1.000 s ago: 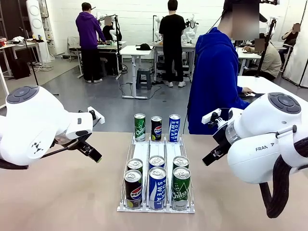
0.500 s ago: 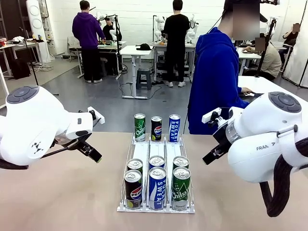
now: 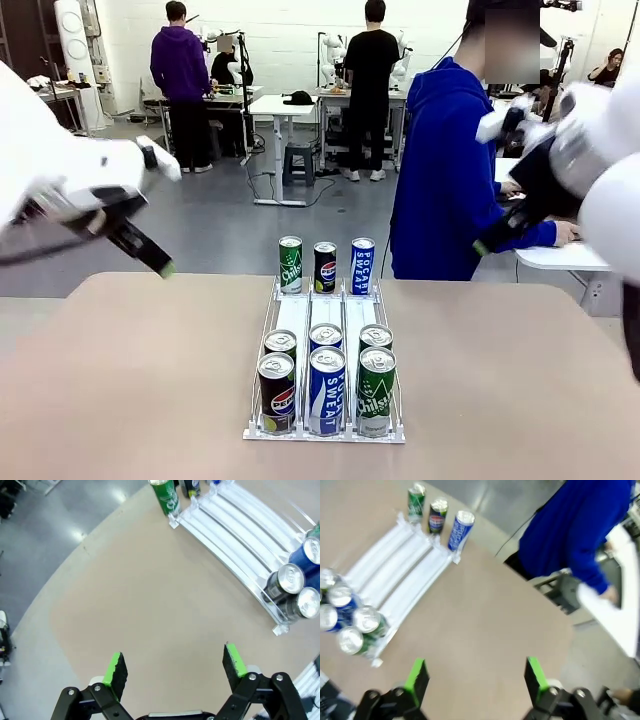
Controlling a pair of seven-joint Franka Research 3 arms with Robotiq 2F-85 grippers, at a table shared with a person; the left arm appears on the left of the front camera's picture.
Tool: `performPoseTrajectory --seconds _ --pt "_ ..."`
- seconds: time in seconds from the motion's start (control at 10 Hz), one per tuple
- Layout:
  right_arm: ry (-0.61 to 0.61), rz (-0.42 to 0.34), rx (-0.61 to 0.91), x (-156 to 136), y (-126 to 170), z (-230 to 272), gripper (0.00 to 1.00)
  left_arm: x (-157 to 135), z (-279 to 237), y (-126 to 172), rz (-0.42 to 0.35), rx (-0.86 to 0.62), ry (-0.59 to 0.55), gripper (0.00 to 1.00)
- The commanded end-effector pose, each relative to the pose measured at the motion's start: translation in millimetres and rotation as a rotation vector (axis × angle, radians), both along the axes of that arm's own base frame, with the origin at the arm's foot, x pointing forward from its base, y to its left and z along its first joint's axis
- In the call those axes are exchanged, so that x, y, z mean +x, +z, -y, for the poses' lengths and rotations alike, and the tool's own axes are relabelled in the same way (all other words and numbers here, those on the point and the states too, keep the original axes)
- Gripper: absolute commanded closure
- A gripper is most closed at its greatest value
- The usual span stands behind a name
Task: Retrieve and hand over the desired beverage to the person.
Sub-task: Pick up a can of the same type that the person held from the Automatic Can Dispenser.
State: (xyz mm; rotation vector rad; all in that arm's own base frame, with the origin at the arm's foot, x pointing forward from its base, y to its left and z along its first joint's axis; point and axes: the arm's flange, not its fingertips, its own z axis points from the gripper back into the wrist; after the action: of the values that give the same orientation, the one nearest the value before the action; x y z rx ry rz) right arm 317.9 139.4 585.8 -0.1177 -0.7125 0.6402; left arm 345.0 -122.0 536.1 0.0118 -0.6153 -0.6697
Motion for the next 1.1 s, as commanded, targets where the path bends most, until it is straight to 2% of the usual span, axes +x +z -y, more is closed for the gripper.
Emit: performPoseTrajectory --seconds 0.0,0.1,0.2,0.3,0.4,0.5,0.6,0.7,0.8,0.9,1.0 --pt "-0.023 -0.033 -0.059 5 25 -15 0.00 -16 -19 48 0.021 0.007 -0.004 0.00" --pt "-0.040 -0.038 -0.060 6 28 -16 0.00 -26 -25 61 0.035 -0.023 0.015 0.00" --pt "-0.075 -0.009 -0.085 7 23 -15 0.00 -30 -34 63 0.053 -0.041 0.018 0.00" --pt "-0.002 -0.014 -0.030 -8 37 -8 0.00 -27 -17 62 0.034 -0.014 0.003 0.00" --pt "-0.002 -0.014 -0.030 -8 37 -8 0.00 -27 -17 62 0.034 -0.014 0.003 0.00" --pt "-0.015 -0.021 -0.046 -3 35 -11 0.00 -35 -27 76 0.052 -0.030 0.015 0.00" --pt "0.158 -0.091 0.075 -11 24 18 0.00 -27 -48 66 -0.026 -0.088 -0.108 0.00" --pt "0.280 -0.114 0.220 -23 24 63 0.00 -16 -80 71 -0.137 -0.175 -0.217 0.00" --pt "0.341 -0.113 0.379 -31 23 107 0.00 5 -114 81 -0.209 -0.240 -0.210 0.00" --pt "0.341 -0.095 0.513 -33 15 151 0.00 27 -145 81 -0.308 -0.326 -0.280 0.00" --pt "0.298 -0.068 0.602 -32 11 180 0.00 38 -171 84 -0.344 -0.392 -0.312 0.00"
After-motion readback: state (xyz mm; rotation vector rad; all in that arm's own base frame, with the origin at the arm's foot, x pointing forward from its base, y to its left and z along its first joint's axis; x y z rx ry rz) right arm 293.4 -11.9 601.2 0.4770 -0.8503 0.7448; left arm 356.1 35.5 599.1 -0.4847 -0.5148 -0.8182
